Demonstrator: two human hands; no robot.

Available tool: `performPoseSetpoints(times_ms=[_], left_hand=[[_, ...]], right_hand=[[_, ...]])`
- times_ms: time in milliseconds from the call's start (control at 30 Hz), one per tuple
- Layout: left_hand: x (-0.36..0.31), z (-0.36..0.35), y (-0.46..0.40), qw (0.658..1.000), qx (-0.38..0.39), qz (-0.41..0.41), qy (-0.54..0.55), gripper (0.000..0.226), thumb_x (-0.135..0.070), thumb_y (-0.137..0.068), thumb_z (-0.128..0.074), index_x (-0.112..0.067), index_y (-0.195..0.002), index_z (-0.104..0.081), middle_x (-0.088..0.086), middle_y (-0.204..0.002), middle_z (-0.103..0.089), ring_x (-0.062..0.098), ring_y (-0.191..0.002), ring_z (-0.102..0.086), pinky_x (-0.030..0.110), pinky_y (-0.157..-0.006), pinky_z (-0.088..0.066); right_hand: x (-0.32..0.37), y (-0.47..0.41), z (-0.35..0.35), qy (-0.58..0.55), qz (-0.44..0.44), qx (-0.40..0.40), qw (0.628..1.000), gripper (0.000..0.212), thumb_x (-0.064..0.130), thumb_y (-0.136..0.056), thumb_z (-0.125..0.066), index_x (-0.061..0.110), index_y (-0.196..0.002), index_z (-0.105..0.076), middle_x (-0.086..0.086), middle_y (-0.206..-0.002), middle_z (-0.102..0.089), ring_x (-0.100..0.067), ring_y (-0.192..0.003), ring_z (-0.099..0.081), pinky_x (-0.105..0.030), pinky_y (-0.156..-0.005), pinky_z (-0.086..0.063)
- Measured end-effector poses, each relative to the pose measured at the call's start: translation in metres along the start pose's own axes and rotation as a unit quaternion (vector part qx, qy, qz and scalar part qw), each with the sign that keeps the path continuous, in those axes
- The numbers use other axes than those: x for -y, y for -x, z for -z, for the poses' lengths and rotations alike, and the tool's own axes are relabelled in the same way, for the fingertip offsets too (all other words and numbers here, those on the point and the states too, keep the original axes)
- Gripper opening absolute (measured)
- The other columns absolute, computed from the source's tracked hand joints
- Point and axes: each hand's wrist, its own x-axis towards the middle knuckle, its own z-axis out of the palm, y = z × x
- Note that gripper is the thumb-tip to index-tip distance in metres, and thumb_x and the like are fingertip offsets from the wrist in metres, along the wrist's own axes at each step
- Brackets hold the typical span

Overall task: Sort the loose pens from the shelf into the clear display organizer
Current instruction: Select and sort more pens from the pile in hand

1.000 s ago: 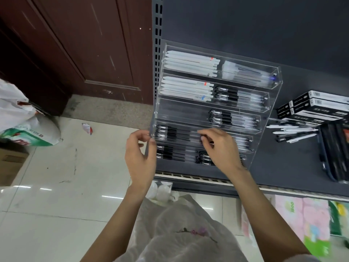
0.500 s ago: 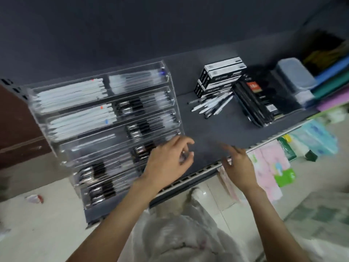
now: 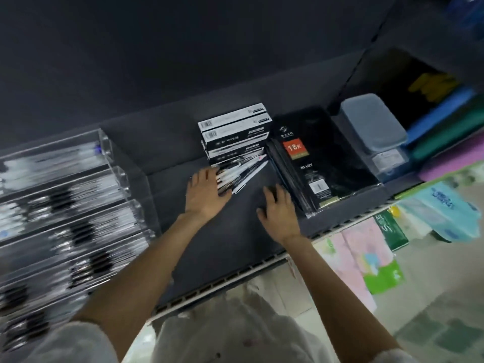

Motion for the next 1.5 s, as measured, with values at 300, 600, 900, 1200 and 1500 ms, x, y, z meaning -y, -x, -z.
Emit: performPoseSetpoints(times_ms=[300,600,900,1200,1500], left_hand=[[-0.018,-0.022,-0.007,0.995,-0.011,0.060,-0.076,0.069,-0.061,-0.082,-0.053,-0.021,-0.136,-0.039,0.006,-0.127,-0.047,0.027,-0.121,-0.039,0.042,-0.104,-0.029],[-0.026,-0.024,-0.014,0.996,-0.016,0.070,-0.050,0.059,-0.051,-0.089,-0.052,-0.017,-0.137,-0.041,0.008,-0.132,-0.049,0.028,-0.123,-0.039,0.039,-0.104,-0.029],[-0.036,-0.029,-0.010,0.999,0.008,0.041,0.010,0.064,-0.052,-0.087,-0.055,-0.015,-0.138,-0.041,0.006,-0.132,-0.049,0.026,-0.125,-0.040,0.038,-0.105,-0.035],[-0.037,-0.023,-0.028,0.993,0.073,0.072,0.063,0.055,-0.042,-0.086,-0.065,-0.010,-0.128,-0.051,0.007,-0.124,-0.061,0.025,-0.114,-0.056,0.035,-0.097,-0.044],[-0.043,-0.011,-0.052,0.971,0.223,0.045,-0.072,0.059,-0.050,-0.089,-0.055,-0.004,-0.126,-0.049,0.015,-0.126,-0.055,0.030,-0.116,-0.052,0.035,-0.095,-0.043]], right_hand=[[-0.013,-0.005,-0.004,-0.031,0.046,-0.078,0.995,0.040,0.009,-0.071,-0.072,0.006,-0.111,-0.065,-0.020,-0.119,-0.060,-0.039,-0.101,-0.056,-0.047,-0.084,-0.052],[-0.011,0.004,-0.003,0.061,0.008,-0.041,0.997,0.052,0.021,-0.073,-0.073,0.006,-0.121,-0.058,-0.031,-0.137,-0.043,-0.042,-0.118,-0.048,-0.049,-0.094,-0.045],[-0.004,0.016,-0.009,-0.114,0.031,-0.049,0.992,0.040,0.008,-0.083,-0.062,0.002,-0.122,-0.058,-0.023,-0.131,-0.052,-0.040,-0.116,-0.046,-0.046,-0.097,-0.045],[-0.001,0.006,-0.002,-0.175,0.026,-0.024,0.984,0.041,0.004,-0.089,-0.052,0.006,-0.130,-0.050,-0.014,-0.135,-0.048,-0.032,-0.122,-0.042,-0.034,-0.102,-0.033],[0.003,0.009,-0.005,-0.189,0.018,-0.022,0.981,0.045,0.005,-0.087,-0.054,0.007,-0.132,-0.048,-0.017,-0.139,-0.042,-0.034,-0.126,-0.038,-0.037,-0.107,-0.031]])
